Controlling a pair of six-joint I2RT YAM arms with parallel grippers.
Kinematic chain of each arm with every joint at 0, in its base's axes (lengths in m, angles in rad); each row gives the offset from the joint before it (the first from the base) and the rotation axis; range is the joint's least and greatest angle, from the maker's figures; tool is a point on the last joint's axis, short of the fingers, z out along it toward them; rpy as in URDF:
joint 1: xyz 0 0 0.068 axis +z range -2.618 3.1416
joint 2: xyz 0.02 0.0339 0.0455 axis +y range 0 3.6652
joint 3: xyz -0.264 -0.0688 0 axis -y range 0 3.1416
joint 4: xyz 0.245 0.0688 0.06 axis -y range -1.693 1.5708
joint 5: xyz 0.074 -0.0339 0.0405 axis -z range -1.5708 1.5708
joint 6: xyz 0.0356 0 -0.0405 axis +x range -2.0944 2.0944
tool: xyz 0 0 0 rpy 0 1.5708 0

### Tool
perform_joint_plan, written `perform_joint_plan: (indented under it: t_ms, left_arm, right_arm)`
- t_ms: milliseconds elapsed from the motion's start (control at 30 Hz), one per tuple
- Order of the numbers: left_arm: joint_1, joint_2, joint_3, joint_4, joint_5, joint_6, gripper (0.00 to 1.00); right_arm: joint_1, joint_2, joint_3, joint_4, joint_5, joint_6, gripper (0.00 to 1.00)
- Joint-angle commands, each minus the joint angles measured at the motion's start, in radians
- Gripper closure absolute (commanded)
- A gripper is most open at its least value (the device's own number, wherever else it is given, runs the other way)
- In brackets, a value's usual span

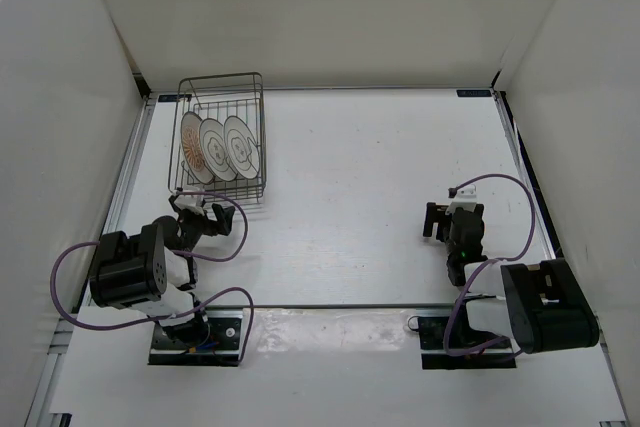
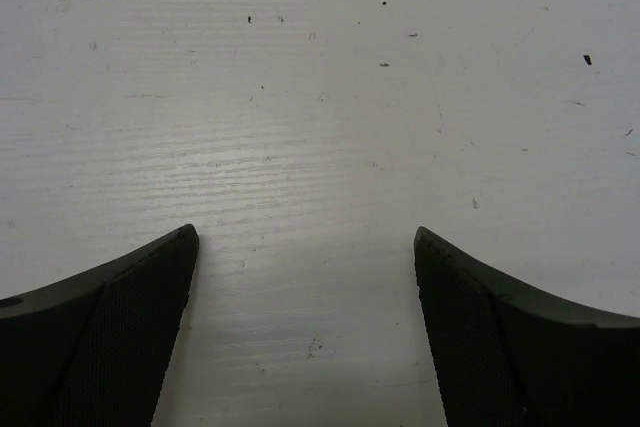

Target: Unload the plates from the dish rack

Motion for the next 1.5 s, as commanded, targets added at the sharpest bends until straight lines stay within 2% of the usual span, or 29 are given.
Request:
perform_joint_plan:
  t_ms: [0, 300, 367, 400, 467, 500, 567, 600, 633, 700, 767, 800, 833, 900, 967, 1000, 1033, 1067, 1100, 1133, 1167, 1200, 1233, 1267, 1300, 1333, 1367, 1433, 1467]
  left_arm:
    - [-0.002, -0.021, -0.224, 0.061, 0.021, -0.001, 0.00]
    - [0.002, -0.024, -0.248, 0.112, 0.023, 0.001, 0.00]
    - [0.004, -0.060, -0.281, 0.129, 0.020, 0.001, 0.00]
    - [0.004, -0.153, -0.288, 0.109, 0.024, 0.001, 0.00]
    - [0.004, -0.238, -0.293, -0.030, 0.038, 0.001, 0.00]
    - [0.005, -0.404, -0.288, -0.087, 0.056, 0.006, 0.00]
    - [0.005, -0.528, -0.218, -0.422, 0.037, 0.004, 0.00]
    - [-0.004, -0.706, -0.187, -0.533, -0.003, 0.003, 0.00]
    - [-0.013, -0.752, -0.057, -0.772, -0.073, 0.001, 0.00]
    - [-0.024, -0.836, 0.021, -1.033, -0.144, -0.054, 0.00]
    - [-0.027, -0.878, 0.130, -1.141, -0.203, -0.088, 0.00]
    - [-0.027, -0.886, 0.150, -1.155, -0.194, -0.074, 0.00]
    - [-0.029, -0.887, 0.200, -1.164, -0.124, -0.042, 0.00]
    - [-0.027, -0.883, 0.228, -1.198, -0.088, -0.020, 0.00]
    - [-0.027, -0.864, 0.281, -1.207, -0.106, -0.140, 0.00]
    - [-0.029, -0.854, 0.349, -1.233, -0.172, -0.190, 0.00]
    - [-0.027, -0.816, 0.385, -1.318, -0.236, -0.332, 0.00]
    - [-0.029, -0.797, 0.420, -1.357, -0.265, -0.347, 0.00]
    - [-0.030, -0.748, 0.543, -1.431, -0.261, -0.347, 0.00]
    - [-0.038, -0.720, 0.587, -1.504, -0.251, -0.326, 0.00]
    - [-0.038, -0.659, 0.633, -1.540, -0.171, -0.304, 0.00]
    - [-0.039, -0.593, 0.763, -1.566, -0.137, -0.278, 0.00]
    - [-0.036, -0.559, 0.803, -1.606, -0.094, -0.271, 0.00]
    - [-0.038, -0.462, 0.843, -1.614, 0.061, -0.236, 0.00]
    - [-0.038, -0.426, 0.941, -1.612, 0.099, -0.244, 0.00]
    - [-0.041, -0.391, 0.971, -1.620, 0.119, -0.275, 0.00]
    - [-0.039, -0.269, 1.041, -1.634, 0.119, -0.357, 0.00]
    - [-0.042, -0.181, 1.197, -1.738, 0.151, -0.347, 0.00]
    - [-0.074, -0.080, 1.265, -1.919, 0.153, -0.308, 0.00]
  right_arm:
    - [-0.005, -0.003, 0.017, 0.033, 0.019, -0.001, 0.10]
    - [-0.008, 0.000, 0.017, 0.038, 0.022, -0.001, 0.10]
    - [-0.008, 0.000, 0.017, 0.038, 0.022, -0.001, 0.10]
    - [-0.005, -0.001, 0.017, 0.039, 0.022, -0.001, 0.10]
    - [-0.006, -0.001, 0.016, 0.038, 0.022, -0.001, 0.10]
    - [-0.003, 0.000, 0.016, 0.038, 0.021, -0.001, 0.10]
    - [-0.006, -0.001, 0.016, 0.038, 0.022, -0.001, 0.10]
    - [-0.006, -0.003, 0.016, 0.041, 0.022, -0.001, 0.10]
    - [-0.005, -0.003, 0.017, 0.039, 0.022, -0.001, 0.10]
    - [-0.005, -0.003, 0.016, 0.041, 0.025, -0.001, 0.10]
    - [-0.006, -0.003, 0.017, 0.041, 0.024, -0.001, 0.10]
    - [-0.005, -0.001, 0.017, 0.041, 0.024, -0.001, 0.10]
    - [-0.005, -0.004, 0.014, 0.039, 0.021, -0.001, 0.10]
    - [-0.006, -0.001, 0.014, 0.042, 0.024, -0.001, 0.10]
    - [-0.006, -0.003, 0.014, 0.039, 0.025, -0.001, 0.10]
    - [-0.005, 0.000, 0.014, 0.039, 0.022, -0.001, 0.10]
    - [-0.005, -0.001, 0.016, 0.041, 0.022, -0.001, 0.10]
    - [-0.005, -0.001, 0.016, 0.039, 0.025, -0.001, 0.10]
    - [-0.005, 0.000, 0.013, 0.041, 0.024, -0.001, 0.10]
    - [-0.005, 0.000, 0.014, 0.038, 0.022, -0.001, 0.10]
    - [-0.008, -0.001, 0.014, 0.039, 0.022, -0.001, 0.10]
    - [-0.005, -0.006, 0.014, 0.039, 0.024, -0.001, 0.10]
    - [-0.006, -0.001, 0.016, 0.041, 0.024, -0.001, 0.10]
    - [-0.006, -0.003, 0.016, 0.039, 0.022, -0.001, 0.10]
    - [-0.005, -0.003, 0.014, 0.041, 0.024, -0.001, 0.10]
    - [-0.005, 0.000, 0.016, 0.038, 0.022, -0.002, 0.10]
    - [-0.005, -0.003, 0.016, 0.041, 0.025, -0.001, 0.10]
    - [-0.005, 0.000, 0.017, 0.039, 0.022, 0.001, 0.10]
    - [-0.006, -0.003, 0.014, 0.041, 0.022, 0.001, 0.10]
